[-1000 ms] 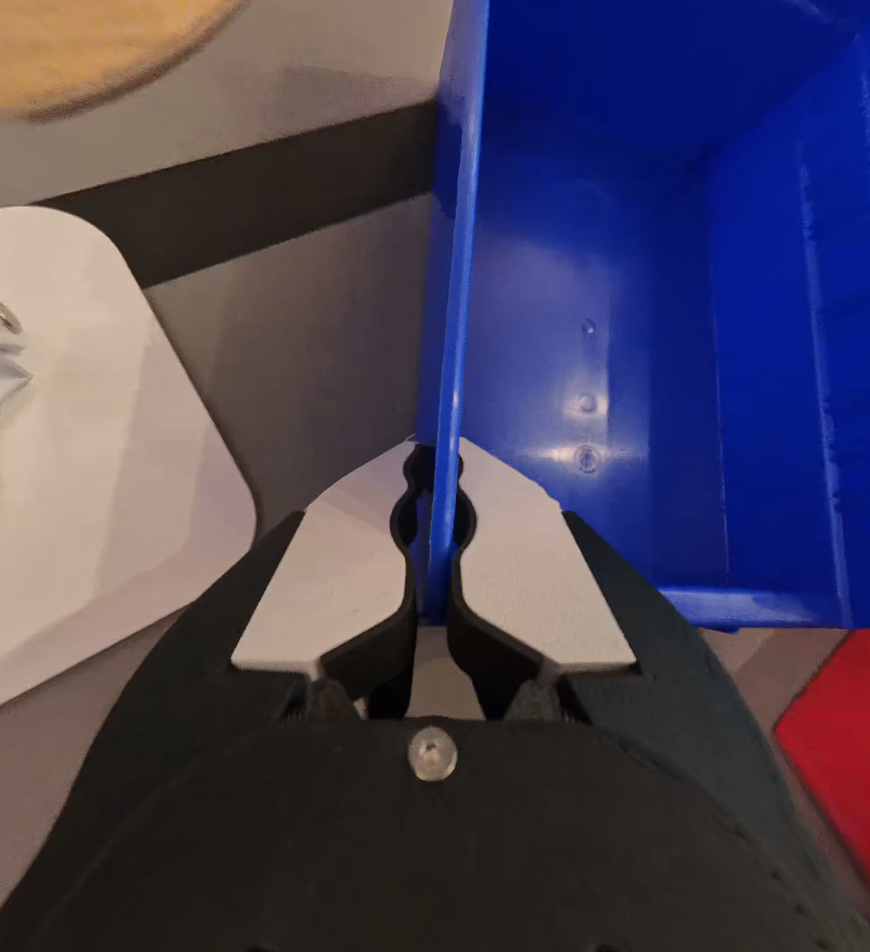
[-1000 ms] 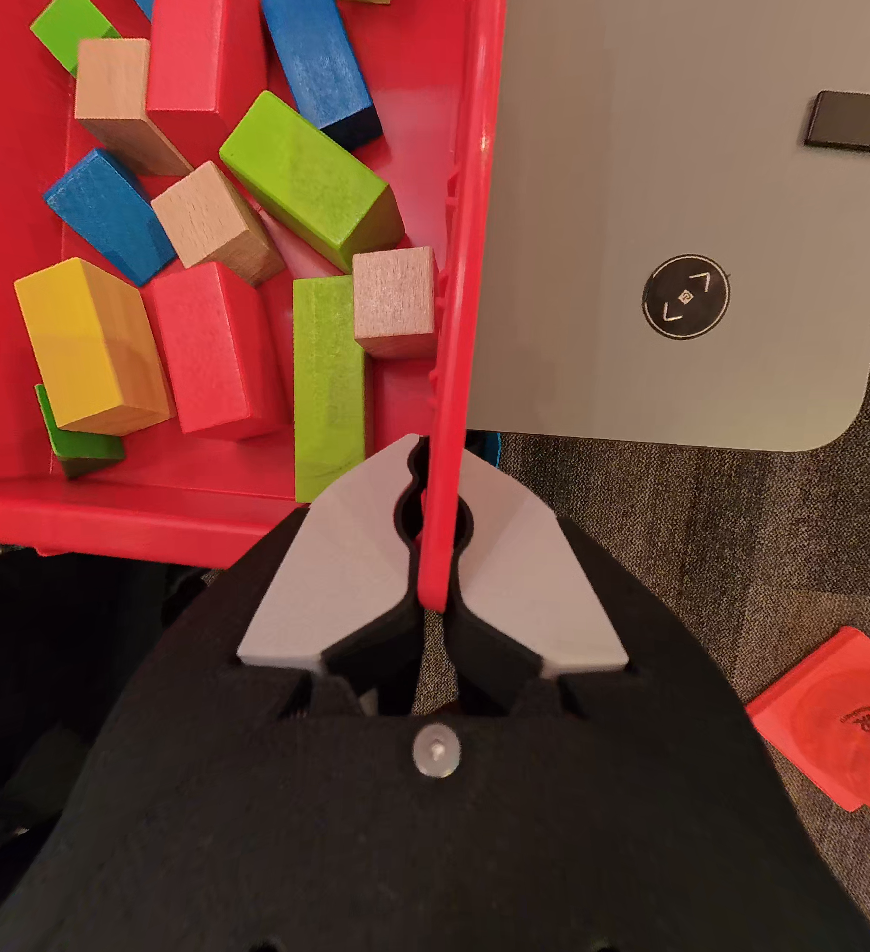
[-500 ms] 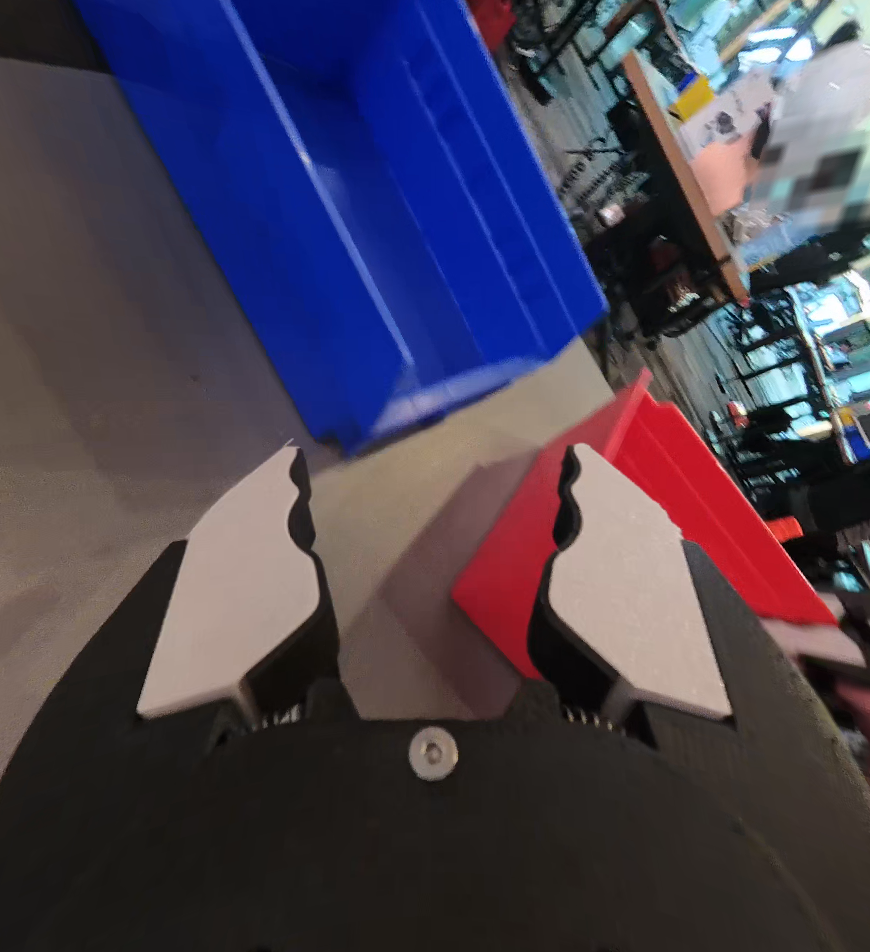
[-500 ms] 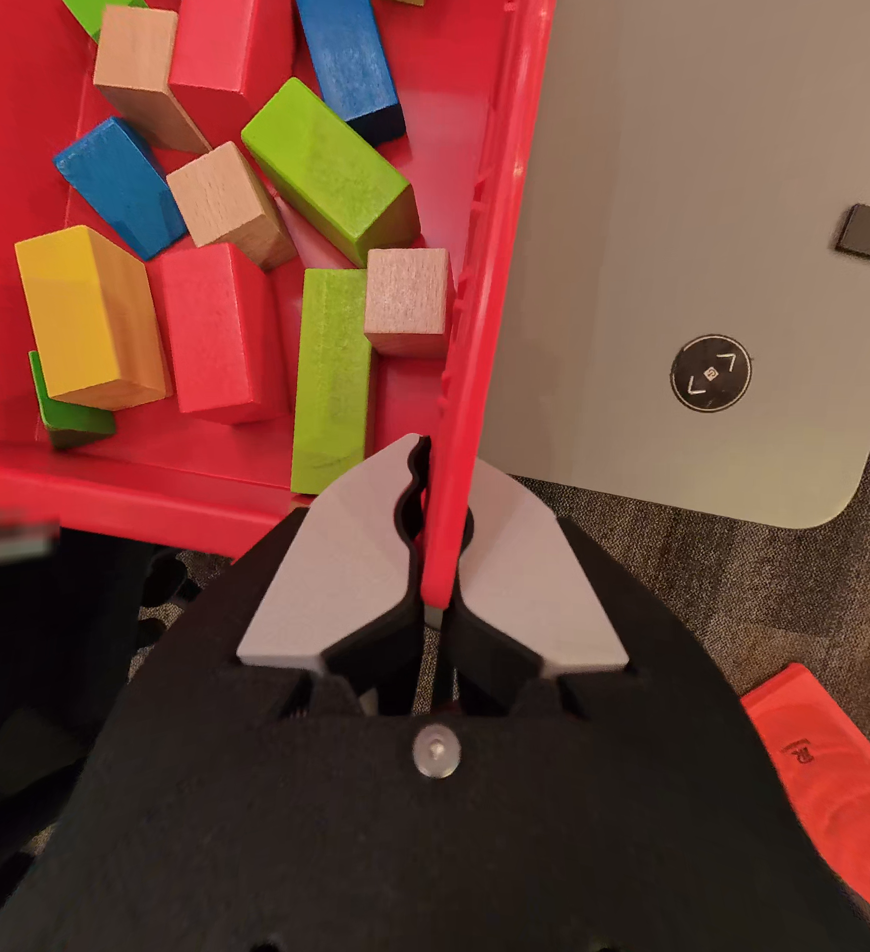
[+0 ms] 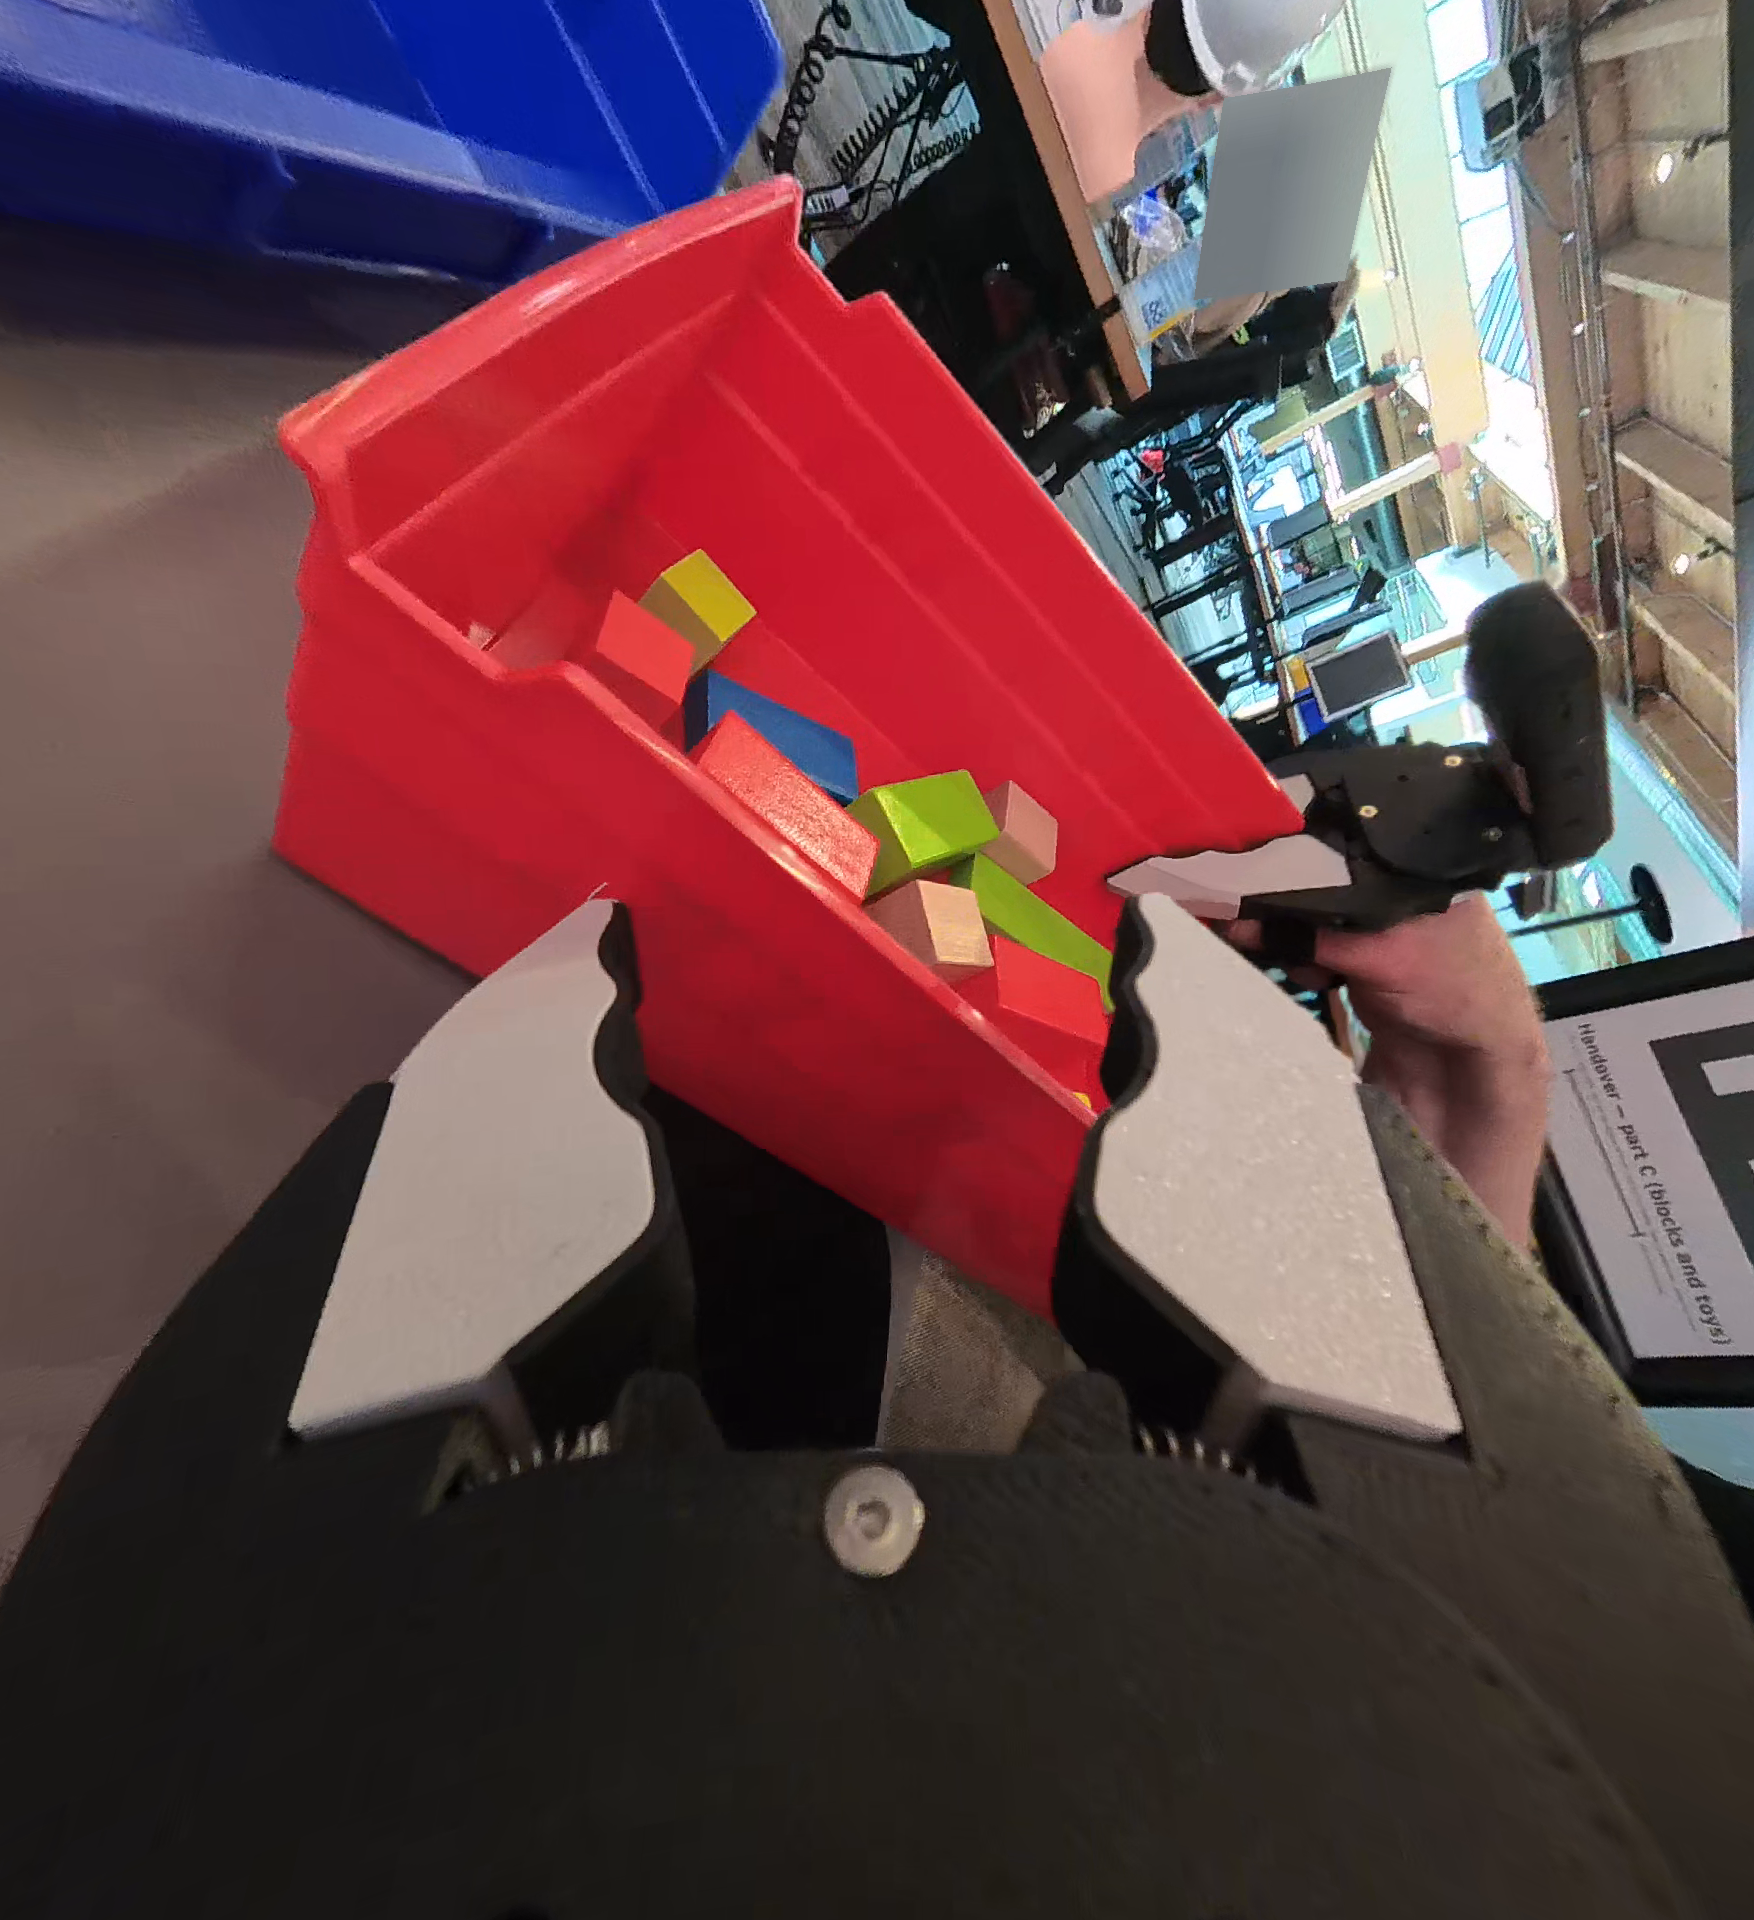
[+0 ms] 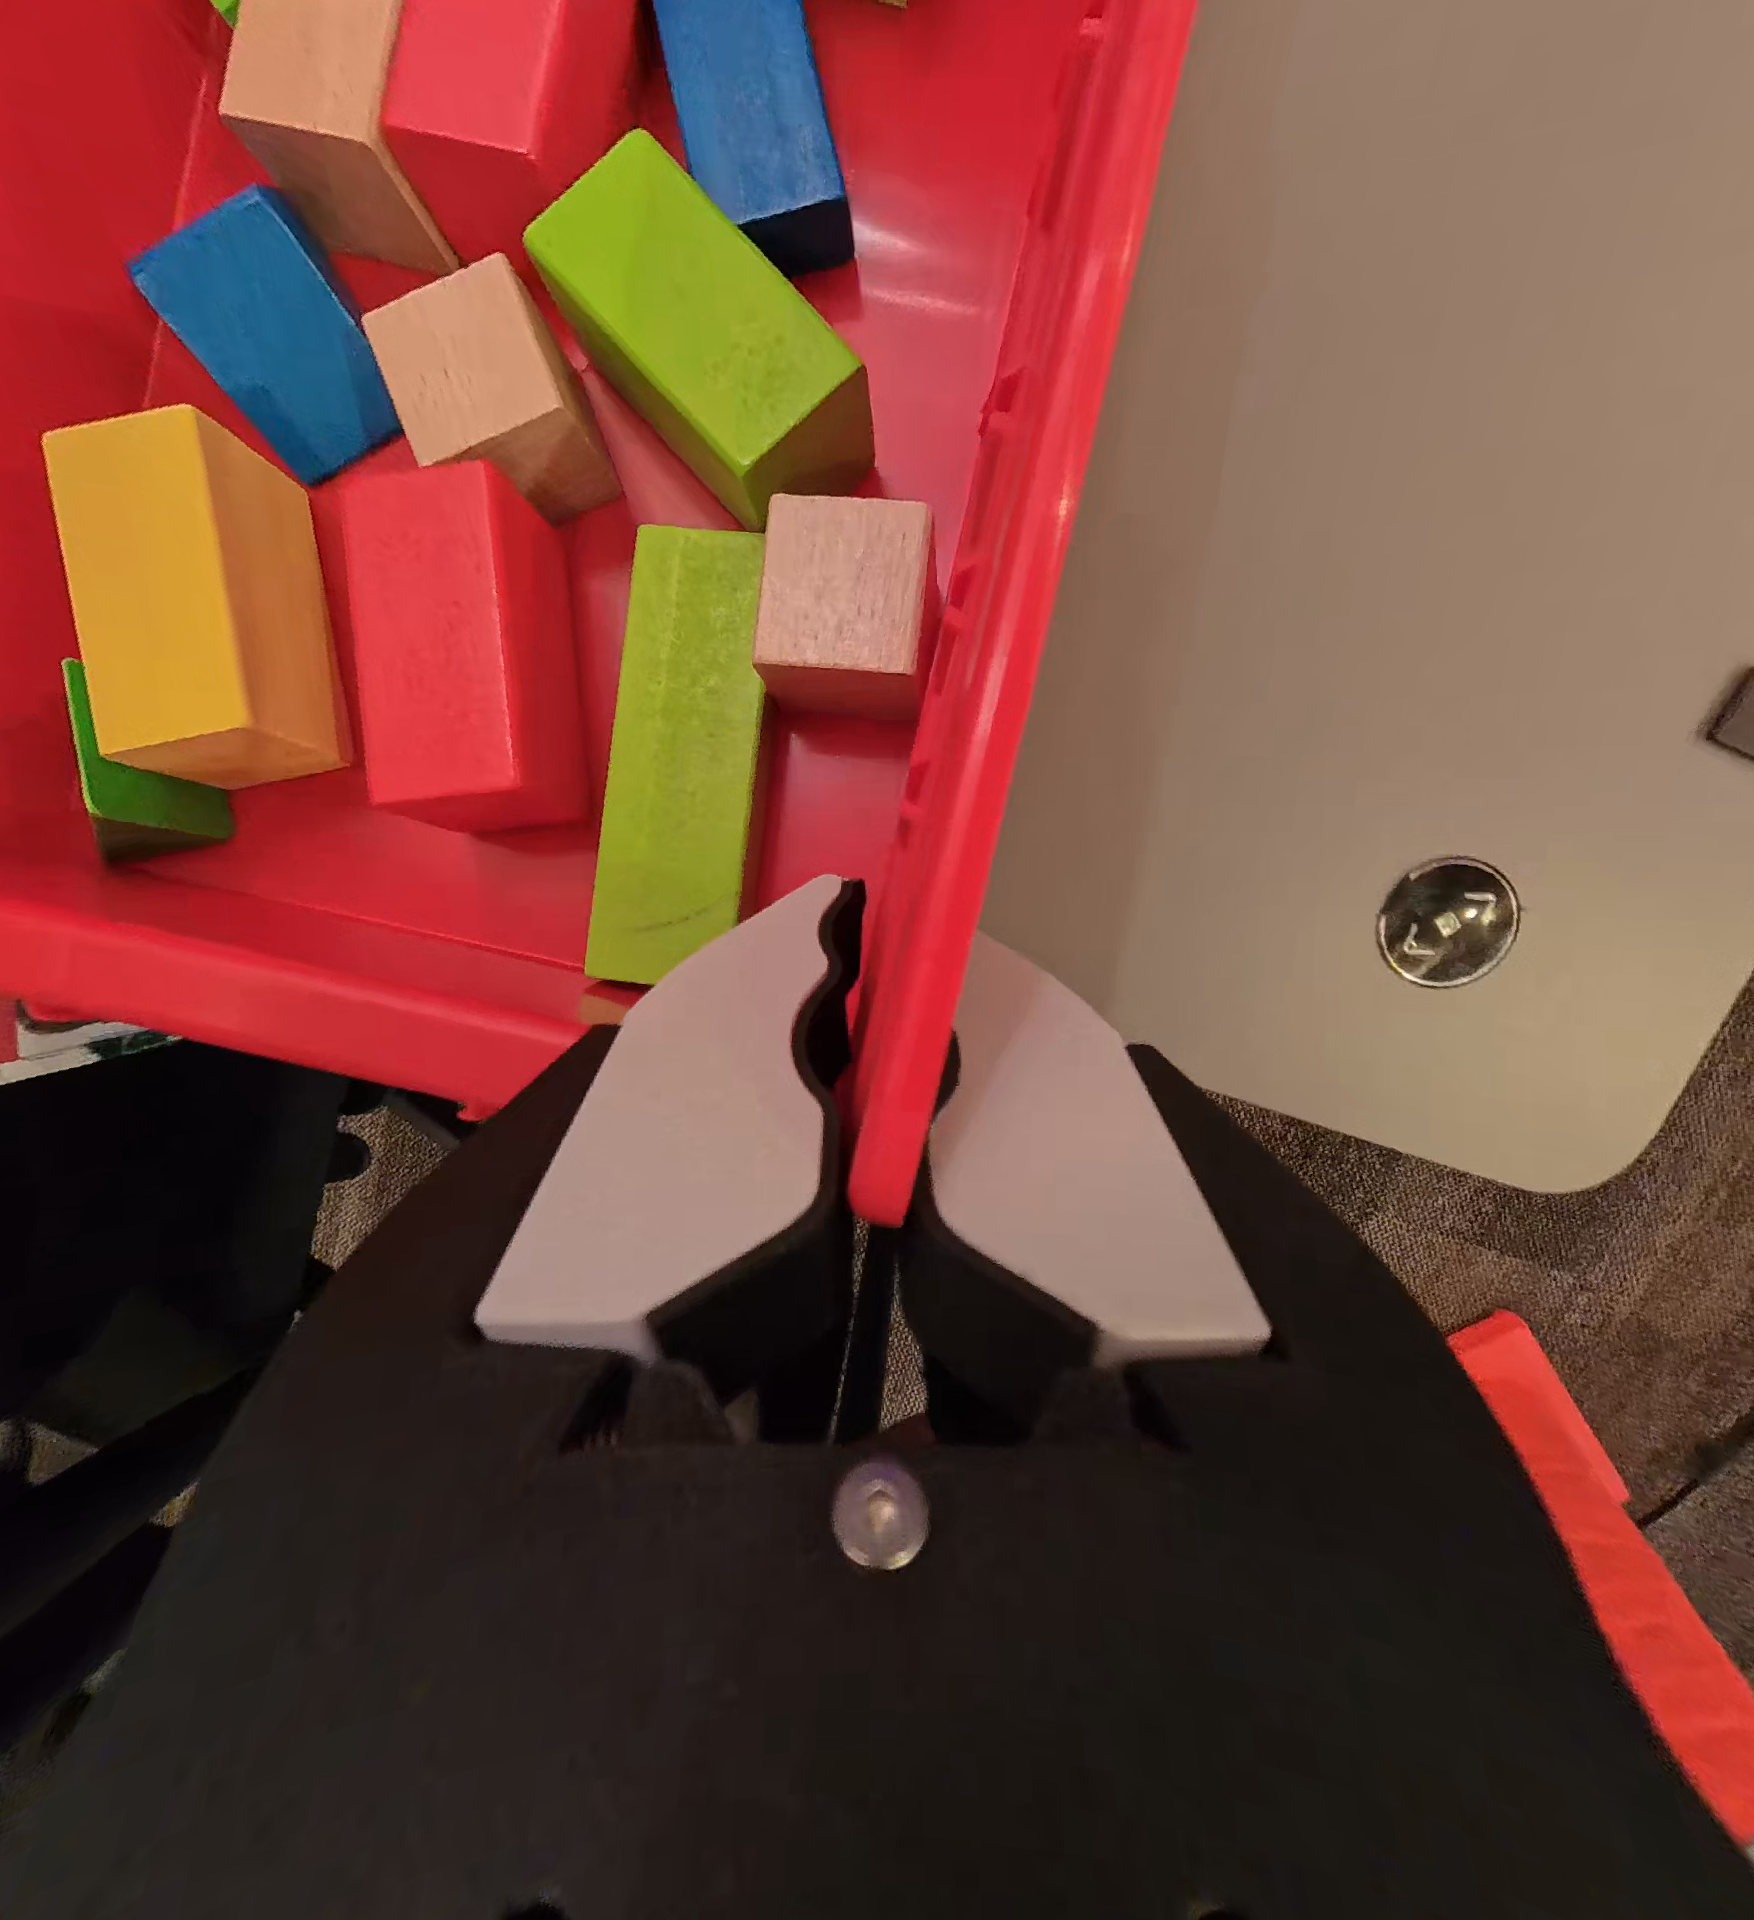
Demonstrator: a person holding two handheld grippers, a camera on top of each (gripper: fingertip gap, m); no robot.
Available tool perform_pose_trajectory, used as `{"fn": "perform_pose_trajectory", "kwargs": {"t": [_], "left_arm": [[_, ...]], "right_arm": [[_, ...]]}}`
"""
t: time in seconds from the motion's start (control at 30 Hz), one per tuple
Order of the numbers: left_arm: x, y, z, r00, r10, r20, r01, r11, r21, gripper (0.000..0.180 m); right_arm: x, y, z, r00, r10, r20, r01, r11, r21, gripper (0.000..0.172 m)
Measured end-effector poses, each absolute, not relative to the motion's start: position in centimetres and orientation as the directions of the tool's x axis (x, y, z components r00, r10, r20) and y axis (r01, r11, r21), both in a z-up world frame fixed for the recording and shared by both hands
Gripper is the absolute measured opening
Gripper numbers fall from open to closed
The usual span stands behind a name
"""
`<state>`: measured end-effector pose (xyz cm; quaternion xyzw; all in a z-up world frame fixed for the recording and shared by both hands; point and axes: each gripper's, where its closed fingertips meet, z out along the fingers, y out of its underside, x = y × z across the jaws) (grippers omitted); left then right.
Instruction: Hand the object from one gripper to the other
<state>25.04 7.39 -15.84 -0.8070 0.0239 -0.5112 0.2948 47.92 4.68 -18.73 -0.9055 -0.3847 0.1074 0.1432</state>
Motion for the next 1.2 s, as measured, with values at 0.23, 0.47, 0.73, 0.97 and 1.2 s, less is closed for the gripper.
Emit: {"fn": "perform_pose_trajectory", "kwargs": {"t": [0.23,0.47,0.73,0.97,1.2], "left_arm": [[21.3,6.3,-15.8,0.519,-0.294,0.802,0.311,-0.809,-0.498,0.090],[15.5,3.3,-16.0,0.554,-0.231,0.800,0.399,-0.769,-0.499,0.089],[6.4,-0.1,-16.3,0.623,-0.133,0.771,0.505,-0.685,-0.526,0.090],[-2.4,-1.3,-16.9,0.675,-0.031,0.737,0.579,-0.596,-0.556,0.087],[-10.3,-0.6,-17.5,0.713,0.067,0.698,0.624,-0.515,-0.587,0.086]], "right_arm": [[43.8,3.6,-18.7,0.621,0.780,-0.081,0.724,-0.610,-0.321,0.003],[37.9,1.8,-19.2,0.549,0.830,-0.091,0.768,-0.545,-0.335,0.004],[28.4,1.7,-20.0,0.413,0.907,-0.079,0.836,-0.412,-0.362,0.004],[18.9,4.2,-20.7,0.281,0.959,-0.039,0.884,-0.275,-0.378,0.004],[10.5,6.9,-22.3,0.168,0.986,-0.013,0.903,-0.159,-0.399,0.004]]}}
